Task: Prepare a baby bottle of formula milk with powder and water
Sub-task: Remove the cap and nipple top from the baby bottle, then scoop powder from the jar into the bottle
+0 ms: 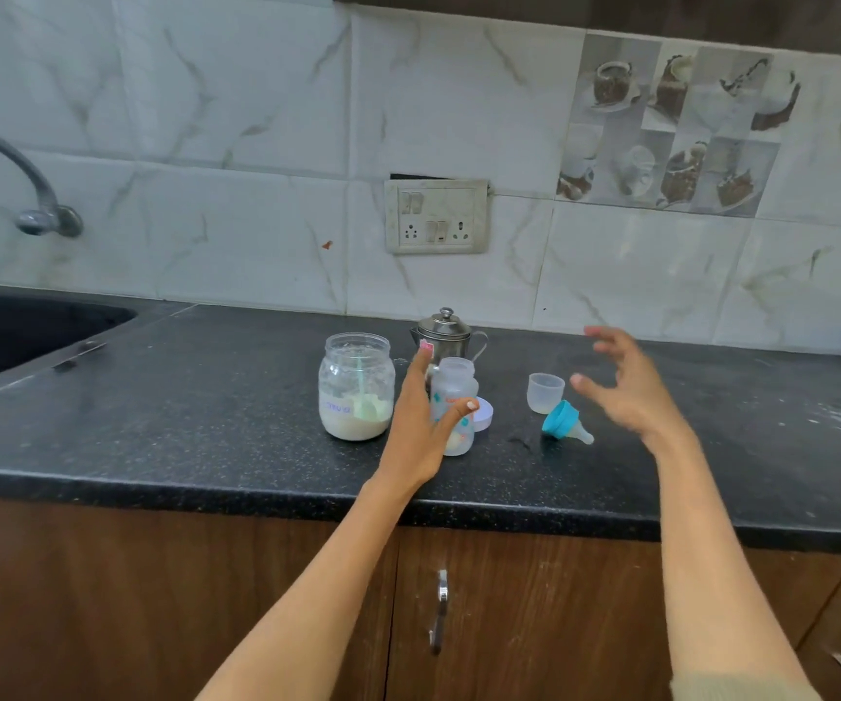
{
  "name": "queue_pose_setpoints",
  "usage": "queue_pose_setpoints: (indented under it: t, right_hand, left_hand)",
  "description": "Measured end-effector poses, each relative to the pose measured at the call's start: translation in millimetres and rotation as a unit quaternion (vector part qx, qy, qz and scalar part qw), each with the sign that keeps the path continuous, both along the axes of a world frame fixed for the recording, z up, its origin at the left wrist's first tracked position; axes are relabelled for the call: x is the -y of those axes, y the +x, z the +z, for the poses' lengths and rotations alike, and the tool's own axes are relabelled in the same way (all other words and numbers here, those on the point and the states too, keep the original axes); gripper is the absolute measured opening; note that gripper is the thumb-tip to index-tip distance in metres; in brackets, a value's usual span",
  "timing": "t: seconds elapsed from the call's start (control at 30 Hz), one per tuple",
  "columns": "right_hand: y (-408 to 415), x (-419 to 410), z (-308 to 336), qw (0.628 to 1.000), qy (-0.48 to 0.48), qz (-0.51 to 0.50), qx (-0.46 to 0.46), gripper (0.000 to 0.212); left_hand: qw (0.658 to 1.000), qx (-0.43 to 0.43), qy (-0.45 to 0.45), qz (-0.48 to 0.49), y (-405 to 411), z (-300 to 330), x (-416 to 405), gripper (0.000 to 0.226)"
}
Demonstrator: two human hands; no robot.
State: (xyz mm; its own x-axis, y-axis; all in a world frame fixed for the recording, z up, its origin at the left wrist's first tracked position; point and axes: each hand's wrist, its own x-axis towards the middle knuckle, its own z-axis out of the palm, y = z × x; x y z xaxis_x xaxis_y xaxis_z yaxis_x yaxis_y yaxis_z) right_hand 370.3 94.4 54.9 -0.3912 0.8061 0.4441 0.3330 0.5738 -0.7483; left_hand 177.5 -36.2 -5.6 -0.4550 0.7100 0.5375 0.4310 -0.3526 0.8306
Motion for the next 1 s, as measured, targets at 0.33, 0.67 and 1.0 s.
queue_pose_setpoints:
  t: [0.33,0.67,1.0]
  right_hand:
    - [-131.5,60.7,97.6,0.976,0.164,0.142,0.033,0.016]
    - [-222.3,65.0,55.8,0.888,0.149,0.042,0.434,0.047]
    - [-252.9,74.6,49.2,0.857,0.061,-0.044,0.51,0.046]
  left_hand:
    - [0.947,0.02,0.024,0.321,-31.3,17.6,43.2,0.139]
    - [0.957,0.032,-0.167,0.234,-63.7,-11.5,35.9,0.136]
    - [0.967,0.03,-0.096,0.232,-67.3,-15.5,37.4,0.08]
